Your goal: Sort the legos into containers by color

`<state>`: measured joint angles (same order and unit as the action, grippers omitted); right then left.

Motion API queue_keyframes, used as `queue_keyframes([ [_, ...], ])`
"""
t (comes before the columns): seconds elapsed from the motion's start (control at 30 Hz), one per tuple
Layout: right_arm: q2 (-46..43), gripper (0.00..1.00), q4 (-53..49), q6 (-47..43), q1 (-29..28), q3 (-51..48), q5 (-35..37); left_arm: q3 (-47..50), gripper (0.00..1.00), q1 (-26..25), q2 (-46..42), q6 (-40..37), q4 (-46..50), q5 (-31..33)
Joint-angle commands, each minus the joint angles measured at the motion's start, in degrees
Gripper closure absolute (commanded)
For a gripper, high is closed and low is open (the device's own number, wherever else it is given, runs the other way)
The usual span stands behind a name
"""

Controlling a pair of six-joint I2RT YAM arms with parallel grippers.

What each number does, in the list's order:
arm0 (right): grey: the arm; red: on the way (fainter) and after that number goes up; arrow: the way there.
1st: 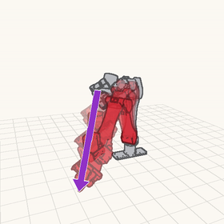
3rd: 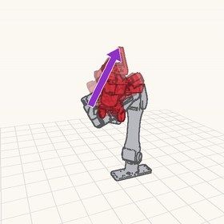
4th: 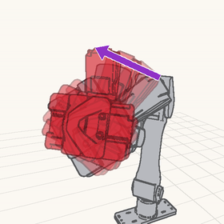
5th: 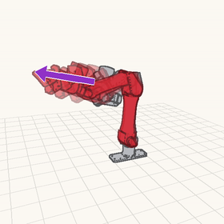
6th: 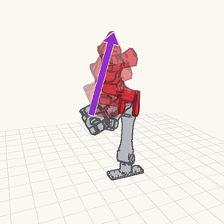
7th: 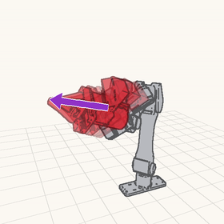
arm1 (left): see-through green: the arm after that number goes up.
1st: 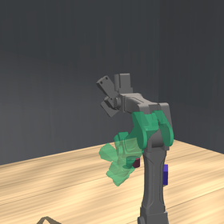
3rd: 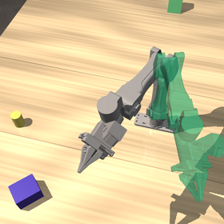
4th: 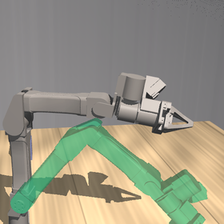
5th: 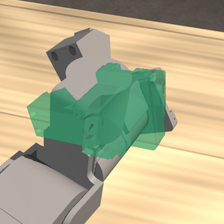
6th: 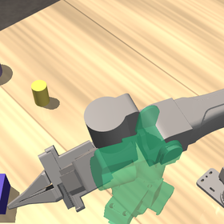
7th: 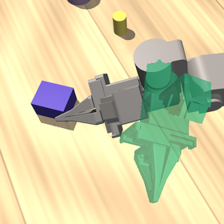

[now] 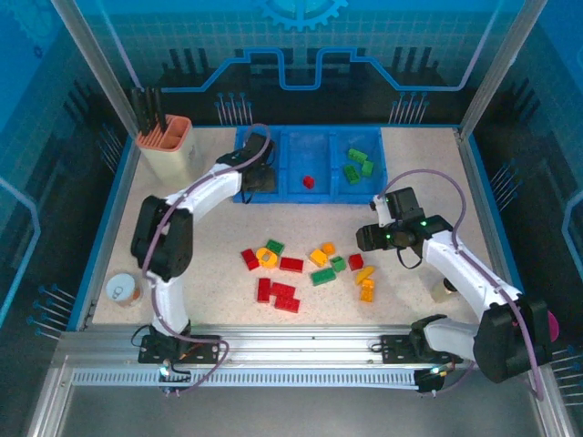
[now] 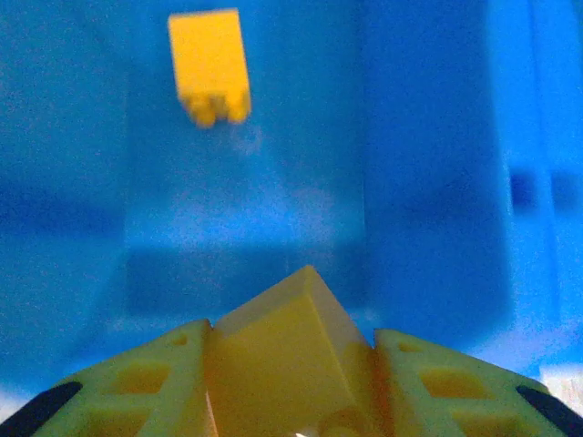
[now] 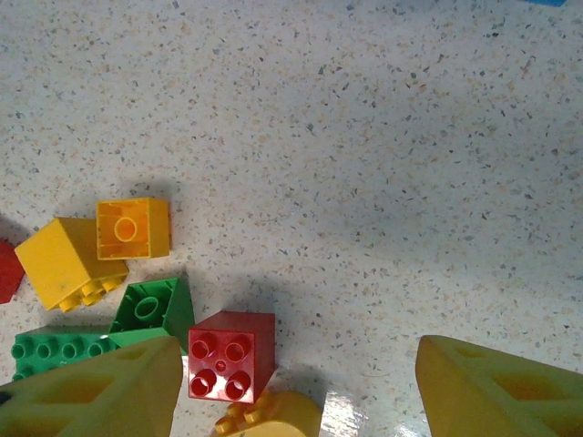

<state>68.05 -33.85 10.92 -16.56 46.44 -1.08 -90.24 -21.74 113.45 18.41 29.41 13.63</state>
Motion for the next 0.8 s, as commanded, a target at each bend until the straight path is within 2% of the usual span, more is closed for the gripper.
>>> queue_keyframes([
  [0.0,-1.4,0.3,-0.2,-0.5,0.0,-0.7,-0.7,-7.6,0.59,1.0,6.5,-2.3,-0.3,-0.8],
  [0.13,-0.9,0.3,-0.2,-0.5,0.1,-0.7,-0.9,-14.2,0.59,2.9,12.9,-2.2,1.2,-1.5],
  [0.37,-0.1,0.3,0.6,-0.6,0.3,-0.9,-1.0,-17.3,0.56,4.3,16.3,-2.7,1.2,-1.7],
  [0.63,3.1,0.3,2.0,-1.5,1.5,-0.3,-1.3,-16.8,0.42,4.4,15.3,-2.6,1.3,-2.0],
  [0.77,2.5,0.3,2.0,-1.6,2.1,-0.1,-1.7,-15.1,0.41,4.4,12.8,-2.9,0.9,-1.8],
])
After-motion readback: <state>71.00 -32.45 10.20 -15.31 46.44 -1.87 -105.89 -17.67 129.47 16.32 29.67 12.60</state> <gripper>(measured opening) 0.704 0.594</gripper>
